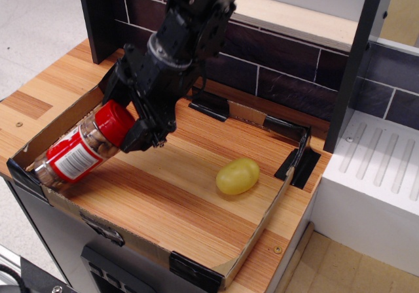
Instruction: Topple basil bottle
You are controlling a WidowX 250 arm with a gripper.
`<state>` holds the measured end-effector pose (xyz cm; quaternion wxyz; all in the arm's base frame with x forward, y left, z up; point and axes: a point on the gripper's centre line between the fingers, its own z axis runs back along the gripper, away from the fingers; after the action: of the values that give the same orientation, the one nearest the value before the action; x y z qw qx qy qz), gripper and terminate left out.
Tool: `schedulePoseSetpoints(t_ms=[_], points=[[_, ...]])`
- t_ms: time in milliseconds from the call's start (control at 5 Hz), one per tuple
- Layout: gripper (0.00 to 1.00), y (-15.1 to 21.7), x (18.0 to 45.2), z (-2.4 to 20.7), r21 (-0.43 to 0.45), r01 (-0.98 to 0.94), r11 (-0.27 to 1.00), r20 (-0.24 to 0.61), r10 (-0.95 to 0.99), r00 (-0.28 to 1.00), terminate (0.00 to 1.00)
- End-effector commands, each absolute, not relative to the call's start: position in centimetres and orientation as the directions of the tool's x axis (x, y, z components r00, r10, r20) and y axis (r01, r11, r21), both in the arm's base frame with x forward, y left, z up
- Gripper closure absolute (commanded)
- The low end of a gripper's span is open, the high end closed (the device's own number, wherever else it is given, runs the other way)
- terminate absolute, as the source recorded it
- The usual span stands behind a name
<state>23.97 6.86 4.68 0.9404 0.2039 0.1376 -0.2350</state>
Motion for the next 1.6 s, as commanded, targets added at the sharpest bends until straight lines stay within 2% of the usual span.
schedulePoseSetpoints(t_ms=[0,200,400,600,1000,1400], points=[[1.0,6.6,25.9,4.5,0.211,0.592,0.778,-0.121,-0.58,0.806,0.0],[1.0,6.5,26.4,4.2,0.185,0.587,0.788,-0.006,-0.596,0.803,0.0],[0.0,6.4,26.6,4.6,0.15,0.543,0.826,0.132,-0.561,0.818,0.0],[0.0,6.7,26.5,5.3,0.133,0.519,0.845,0.168,-0.535,0.828,0.0],[0.0,7.0,26.5,6.4,0.101,0.484,0.869,0.138,-0.494,0.858,0.0],[0.0,7.0,26.5,8.4,0.084,0.426,0.901,0.162,-0.434,0.886,0.0]])
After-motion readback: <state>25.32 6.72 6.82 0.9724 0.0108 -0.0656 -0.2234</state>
